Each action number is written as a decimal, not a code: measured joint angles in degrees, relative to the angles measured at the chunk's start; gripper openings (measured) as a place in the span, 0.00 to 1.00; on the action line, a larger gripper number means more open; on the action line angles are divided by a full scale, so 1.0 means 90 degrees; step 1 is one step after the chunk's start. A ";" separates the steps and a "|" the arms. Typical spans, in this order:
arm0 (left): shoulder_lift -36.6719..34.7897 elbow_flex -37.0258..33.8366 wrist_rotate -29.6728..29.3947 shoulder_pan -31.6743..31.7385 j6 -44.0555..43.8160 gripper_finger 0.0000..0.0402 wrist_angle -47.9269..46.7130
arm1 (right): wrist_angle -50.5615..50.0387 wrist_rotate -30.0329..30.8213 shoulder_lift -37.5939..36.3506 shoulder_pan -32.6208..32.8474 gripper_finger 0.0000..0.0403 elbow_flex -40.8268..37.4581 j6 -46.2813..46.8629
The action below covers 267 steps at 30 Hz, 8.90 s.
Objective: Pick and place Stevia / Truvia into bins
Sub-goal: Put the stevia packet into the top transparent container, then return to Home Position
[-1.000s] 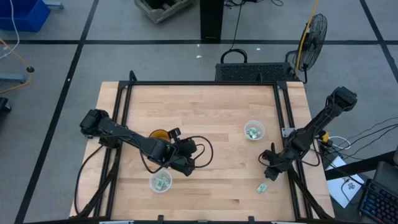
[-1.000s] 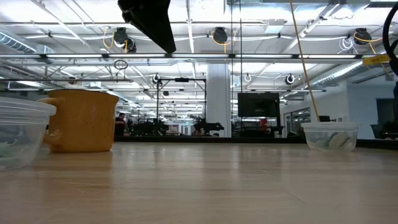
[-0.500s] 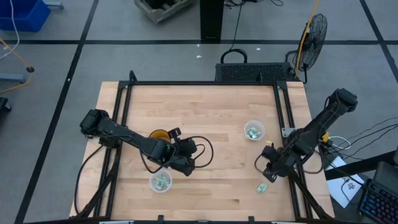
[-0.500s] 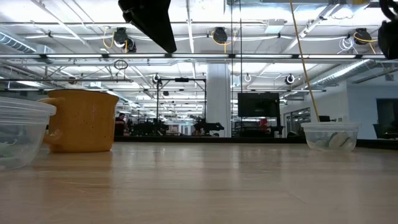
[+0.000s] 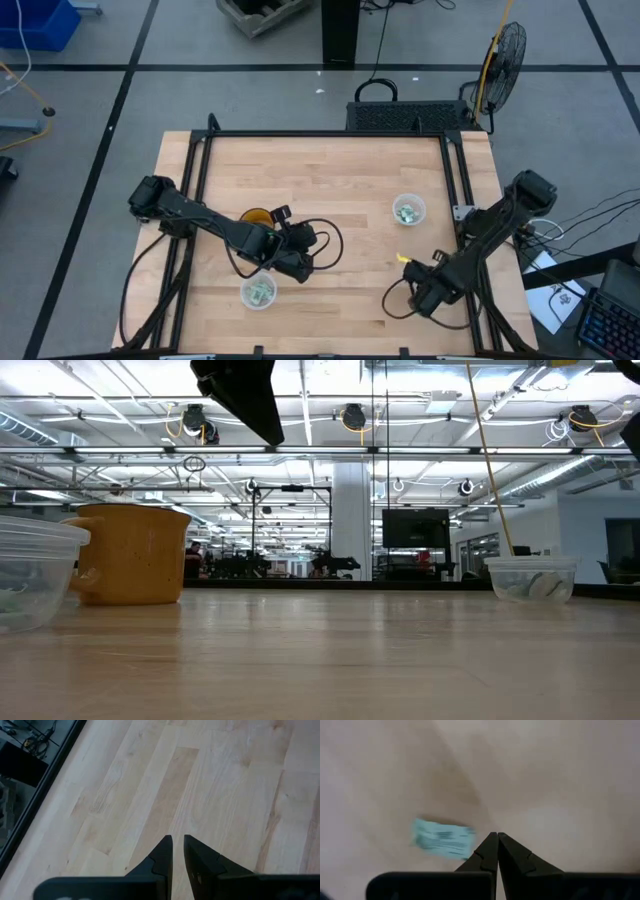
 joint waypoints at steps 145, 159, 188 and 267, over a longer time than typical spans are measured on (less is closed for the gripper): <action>-0.0003 -0.0299 0.0007 0.0156 0.0216 0.13 0.0329 | 0.0244 0.4502 -0.2647 -0.3249 0.04 -0.2392 -0.2046; -0.0004 -0.0296 -0.0671 0.0251 0.1657 0.13 0.0321 | -0.0125 0.4503 -0.3559 -0.3315 0.20 -0.1494 -0.4059; -0.5457 -0.3966 -0.2290 -0.1095 -0.4713 0.13 -0.2170 | 0.3952 0.1929 -0.7922 -0.3296 0.19 -0.2994 -0.6791; -1.1242 -0.9418 0.1673 0.1644 0.2973 0.13 0.7008 | 0.7597 -0.3186 -0.9856 -0.7803 0.19 -0.5724 -0.5851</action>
